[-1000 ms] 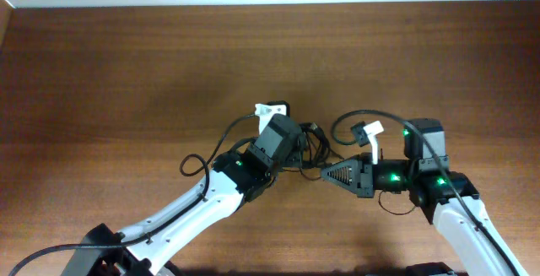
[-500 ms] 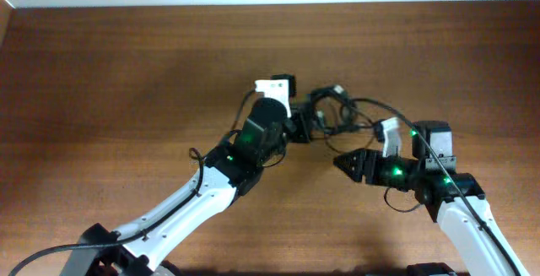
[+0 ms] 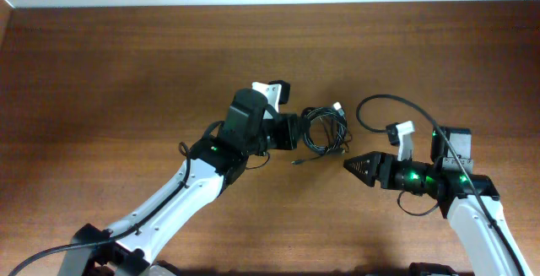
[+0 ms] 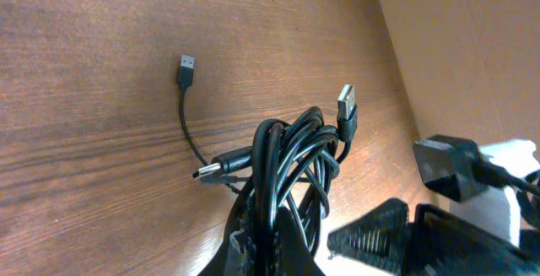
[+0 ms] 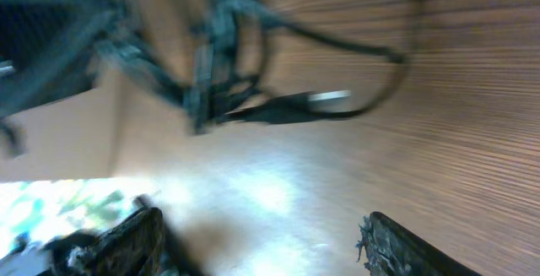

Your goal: Untangle cables

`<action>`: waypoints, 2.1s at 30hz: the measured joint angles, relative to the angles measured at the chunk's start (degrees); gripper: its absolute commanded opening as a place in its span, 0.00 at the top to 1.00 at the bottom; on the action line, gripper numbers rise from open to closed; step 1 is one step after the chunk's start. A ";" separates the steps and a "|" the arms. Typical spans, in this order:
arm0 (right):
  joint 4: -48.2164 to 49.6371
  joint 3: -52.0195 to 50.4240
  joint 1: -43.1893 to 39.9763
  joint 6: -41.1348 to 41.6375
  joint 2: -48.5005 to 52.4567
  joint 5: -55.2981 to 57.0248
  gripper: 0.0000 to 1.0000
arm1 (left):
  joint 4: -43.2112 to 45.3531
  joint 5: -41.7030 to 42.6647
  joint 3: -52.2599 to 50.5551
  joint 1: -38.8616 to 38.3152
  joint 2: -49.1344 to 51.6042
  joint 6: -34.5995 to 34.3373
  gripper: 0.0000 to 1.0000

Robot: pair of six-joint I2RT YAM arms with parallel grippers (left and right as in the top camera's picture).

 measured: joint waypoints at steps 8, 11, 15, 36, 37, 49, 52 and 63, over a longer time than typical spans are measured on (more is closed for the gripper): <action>1.62 0.00 3.21 -2.91 0.02 -12.92 0.31 | -0.26 -4.57 0.00 0.00 0.00 -45.72 1.00; 6.88 -0.07 4.59 -3.02 0.02 -10.82 0.31 | -0.28 0.13 0.00 0.00 0.00 -61.02 1.00; 10.47 -0.07 4.66 -0.13 0.00 -7.43 0.45 | -0.28 3.37 0.00 -0.42 0.00 -67.87 1.00; 19.76 -0.11 10.97 8.02 0.00 3.89 0.96 | 2.45 -7.28 -0.02 -8.31 0.00 -9.20 1.00; 19.61 -0.11 10.97 8.00 0.00 6.78 0.96 | 2.36 -5.86 -0.02 -8.33 0.00 -9.01 1.00; 16.50 0.66 10.95 8.94 -0.11 15.56 0.04 | 9.53 -0.11 -0.98 -8.85 0.48 -20.28 1.00; 15.08 0.66 10.82 8.70 -1.09 16.48 0.01 | 4.44 -7.54 -0.70 -8.90 0.09 -26.25 1.00; -9.42 5.62 10.97 14.75 -12.94 21.07 0.45 | 1.92 -17.97 -0.70 -8.70 0.07 -35.26 1.00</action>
